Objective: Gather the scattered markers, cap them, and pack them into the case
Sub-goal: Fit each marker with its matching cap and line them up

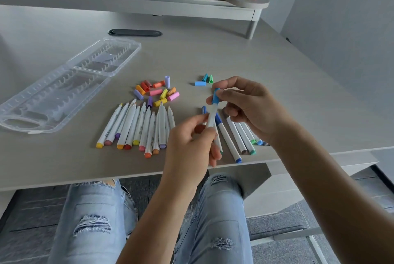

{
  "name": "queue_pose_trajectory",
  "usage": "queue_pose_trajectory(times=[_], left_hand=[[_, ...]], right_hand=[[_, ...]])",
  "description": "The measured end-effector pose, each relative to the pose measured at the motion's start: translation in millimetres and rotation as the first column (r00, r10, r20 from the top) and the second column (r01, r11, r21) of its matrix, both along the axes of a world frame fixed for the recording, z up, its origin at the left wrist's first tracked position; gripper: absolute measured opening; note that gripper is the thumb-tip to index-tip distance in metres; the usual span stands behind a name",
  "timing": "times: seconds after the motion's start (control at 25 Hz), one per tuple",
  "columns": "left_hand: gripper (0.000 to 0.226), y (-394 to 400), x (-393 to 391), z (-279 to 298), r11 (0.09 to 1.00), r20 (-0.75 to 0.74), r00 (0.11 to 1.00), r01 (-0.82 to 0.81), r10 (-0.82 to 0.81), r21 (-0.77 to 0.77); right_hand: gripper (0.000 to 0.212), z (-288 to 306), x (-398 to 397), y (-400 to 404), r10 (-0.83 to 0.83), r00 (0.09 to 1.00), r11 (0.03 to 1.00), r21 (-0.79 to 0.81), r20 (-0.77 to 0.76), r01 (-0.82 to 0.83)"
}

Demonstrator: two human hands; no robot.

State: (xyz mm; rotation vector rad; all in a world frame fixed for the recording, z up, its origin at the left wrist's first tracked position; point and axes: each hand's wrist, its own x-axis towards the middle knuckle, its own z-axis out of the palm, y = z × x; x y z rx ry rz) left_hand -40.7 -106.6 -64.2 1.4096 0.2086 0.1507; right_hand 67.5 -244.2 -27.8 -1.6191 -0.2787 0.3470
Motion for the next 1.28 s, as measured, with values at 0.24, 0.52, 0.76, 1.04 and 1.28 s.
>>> queue_pose_trajectory(times=[0.24, 0.52, 0.76, 1.04, 1.28], left_hand=[[0.024, -5.1, 4.6, -6.9, 0.971, 0.076, 0.995, -0.084, 0.069, 0.222], [0.017, -5.9, 7.7, 8.2, 0.89, 0.153, 0.986, -0.126, 0.064, 0.438], [0.027, -2.2, 7.6, 12.6, 0.705, 0.158, 0.978, -0.207, 0.135, 0.678], [0.033, -3.6, 18.2, 10.3, 0.374, -0.015, 0.98, -0.061, 0.197, 0.926], [0.034, -8.0, 20.0, 6.1, 0.304, -0.048, 0.975, -0.021, 0.217, 0.952]], right_hand=[[0.011, -3.8, -7.4, 0.2, -0.092, 0.993, 0.996, -0.014, 0.077, 0.093], [0.012, 4.4, -11.9, -5.8, -0.113, 0.986, 0.992, -0.039, 0.126, 0.118], [0.017, -1.1, 0.2, -27.3, -0.244, 0.947, 0.929, -0.228, 0.207, 0.29], [0.008, -25.0, 0.8, -70.8, -0.212, 0.855, 0.691, -0.545, 0.474, 0.474], [0.003, -27.4, -9.9, -62.3, -0.055, 0.86, 0.513, -0.725, 0.507, 0.461]])
